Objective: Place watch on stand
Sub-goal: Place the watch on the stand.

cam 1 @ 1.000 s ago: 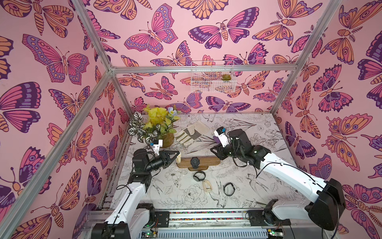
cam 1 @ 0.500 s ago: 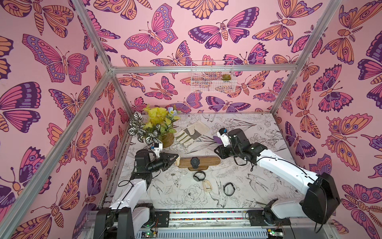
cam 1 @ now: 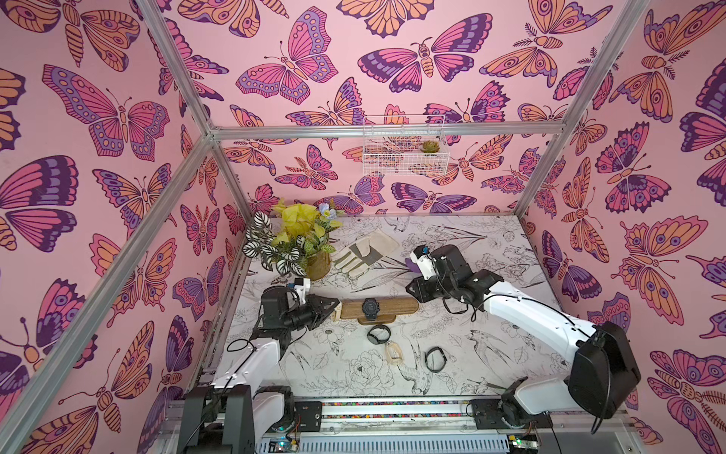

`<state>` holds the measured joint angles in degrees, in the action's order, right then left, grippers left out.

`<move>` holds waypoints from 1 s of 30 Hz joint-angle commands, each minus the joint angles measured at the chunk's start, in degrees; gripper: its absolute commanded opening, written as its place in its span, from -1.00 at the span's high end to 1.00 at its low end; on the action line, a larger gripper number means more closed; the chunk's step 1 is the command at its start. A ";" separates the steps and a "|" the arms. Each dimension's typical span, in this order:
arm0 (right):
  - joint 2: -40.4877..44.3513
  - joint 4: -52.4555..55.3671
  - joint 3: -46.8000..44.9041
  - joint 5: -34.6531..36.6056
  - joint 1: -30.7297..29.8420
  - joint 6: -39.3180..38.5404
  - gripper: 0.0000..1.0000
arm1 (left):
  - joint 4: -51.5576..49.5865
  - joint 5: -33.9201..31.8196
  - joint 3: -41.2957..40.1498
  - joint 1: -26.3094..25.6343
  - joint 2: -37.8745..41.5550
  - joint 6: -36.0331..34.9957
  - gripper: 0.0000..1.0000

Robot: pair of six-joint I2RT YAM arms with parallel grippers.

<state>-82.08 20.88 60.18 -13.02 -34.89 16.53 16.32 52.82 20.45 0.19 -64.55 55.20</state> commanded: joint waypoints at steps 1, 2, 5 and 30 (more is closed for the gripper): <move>-0.54 1.70 1.25 -1.30 0.28 0.69 0.43 | -0.32 -1.09 1.49 -1.22 -1.36 -2.44 0.68; -0.55 1.66 1.24 -1.40 0.28 0.67 0.43 | -0.32 -1.36 1.66 -1.56 -1.81 -2.63 0.68; -0.77 1.68 1.49 -1.53 0.29 0.66 0.43 | -0.36 -2.18 2.48 -2.61 -3.48 -3.40 0.68; -2.51 1.79 0.57 -1.97 0.31 0.17 0.49 | -0.29 -5.36 5.47 -8.08 -11.44 -5.19 0.70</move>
<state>-84.42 20.88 60.27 -15.49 -34.89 16.69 16.16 47.94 26.26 -7.64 -75.61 51.44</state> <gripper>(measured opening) 0.258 0.150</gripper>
